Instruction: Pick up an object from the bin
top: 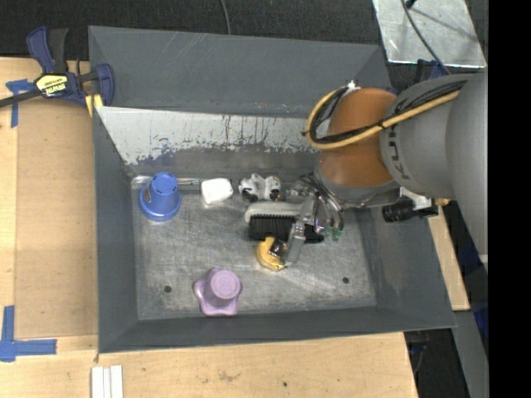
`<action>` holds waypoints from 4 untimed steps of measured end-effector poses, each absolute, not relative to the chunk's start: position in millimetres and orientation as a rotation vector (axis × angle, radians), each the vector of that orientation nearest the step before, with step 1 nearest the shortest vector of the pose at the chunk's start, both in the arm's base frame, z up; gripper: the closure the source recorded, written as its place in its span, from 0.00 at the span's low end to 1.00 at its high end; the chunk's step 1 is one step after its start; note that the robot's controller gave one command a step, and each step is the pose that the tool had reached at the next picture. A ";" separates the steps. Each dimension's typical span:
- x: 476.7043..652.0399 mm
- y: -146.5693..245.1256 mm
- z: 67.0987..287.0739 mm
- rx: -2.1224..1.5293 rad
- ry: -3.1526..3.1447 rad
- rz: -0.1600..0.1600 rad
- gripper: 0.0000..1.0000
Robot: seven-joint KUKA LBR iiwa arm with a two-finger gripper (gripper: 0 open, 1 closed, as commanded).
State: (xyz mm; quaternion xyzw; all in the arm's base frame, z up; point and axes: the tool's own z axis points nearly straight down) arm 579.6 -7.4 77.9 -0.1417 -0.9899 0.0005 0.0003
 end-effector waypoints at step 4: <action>597.7 -1.0 90.2 -0.750 -3.020 0.011 1.00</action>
Offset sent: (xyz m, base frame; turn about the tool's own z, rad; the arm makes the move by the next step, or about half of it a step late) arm 0.0000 0.0000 0.0000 0.0000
